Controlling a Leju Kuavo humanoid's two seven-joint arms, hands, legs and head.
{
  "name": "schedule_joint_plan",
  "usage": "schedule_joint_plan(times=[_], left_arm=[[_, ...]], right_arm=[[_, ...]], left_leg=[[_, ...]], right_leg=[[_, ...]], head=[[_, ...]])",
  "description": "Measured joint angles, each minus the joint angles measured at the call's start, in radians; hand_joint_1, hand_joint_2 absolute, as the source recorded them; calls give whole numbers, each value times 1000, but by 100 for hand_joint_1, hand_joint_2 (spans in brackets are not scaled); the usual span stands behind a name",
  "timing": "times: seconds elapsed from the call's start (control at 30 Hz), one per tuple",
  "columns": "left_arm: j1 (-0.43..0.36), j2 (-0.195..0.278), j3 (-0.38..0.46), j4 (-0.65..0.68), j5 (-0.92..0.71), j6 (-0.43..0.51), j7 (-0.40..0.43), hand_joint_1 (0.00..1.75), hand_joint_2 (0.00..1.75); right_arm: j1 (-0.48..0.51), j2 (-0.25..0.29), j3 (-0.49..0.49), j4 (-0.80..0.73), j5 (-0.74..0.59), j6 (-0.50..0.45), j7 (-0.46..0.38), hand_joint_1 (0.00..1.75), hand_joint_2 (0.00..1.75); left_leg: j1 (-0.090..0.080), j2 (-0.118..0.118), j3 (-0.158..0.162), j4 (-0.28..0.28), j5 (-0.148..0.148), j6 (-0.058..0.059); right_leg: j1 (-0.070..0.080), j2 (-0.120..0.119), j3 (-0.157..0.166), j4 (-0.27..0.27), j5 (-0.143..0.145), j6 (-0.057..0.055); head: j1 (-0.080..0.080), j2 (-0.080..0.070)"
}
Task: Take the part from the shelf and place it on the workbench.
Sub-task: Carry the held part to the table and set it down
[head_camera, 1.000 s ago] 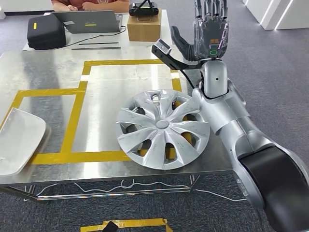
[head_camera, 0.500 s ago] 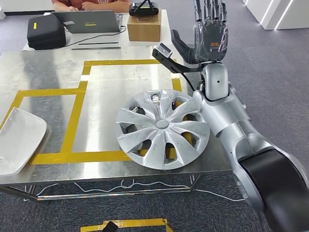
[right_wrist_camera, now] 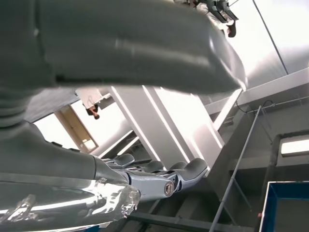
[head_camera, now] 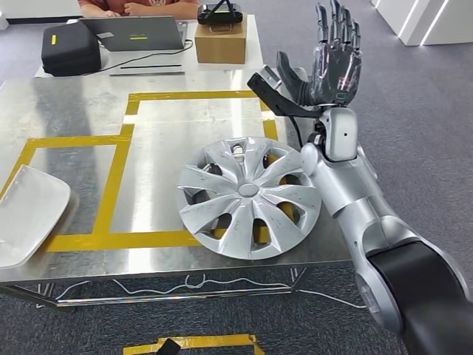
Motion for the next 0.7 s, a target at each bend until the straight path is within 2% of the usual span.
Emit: schedule_joint_plan(times=[0.13, 0.47, 0.7], left_arm=[[0, 0, 4, 0, -2, 0, -1, 0, 0], [0, 0, 14, 0, -8, 0, -3, 0, 0], [0, 0, 18, 0, -11, 0, -4, 0, 0]], right_arm=[[15, -1, -19, -17, -10, 0, -29, 0, 0], [50, -1, -66, -63, 58, 0, -59, 0, 0], [46, -2, -65, -62, 114, 0, -20, 0, 0]], left_leg=[[0, 0, 0, 0, 0, 0], [0, 0, 0, 0, 0, 0], [-1, 0, 0, 2, -1, 1]], right_leg=[[0, 0, 0, 0, 0, 0], [0, 0, 0, 0, 0, 0], [-1, 0, 0, -1, 1, 1]], head=[[0, 0], [0, 0], [0, 0]])
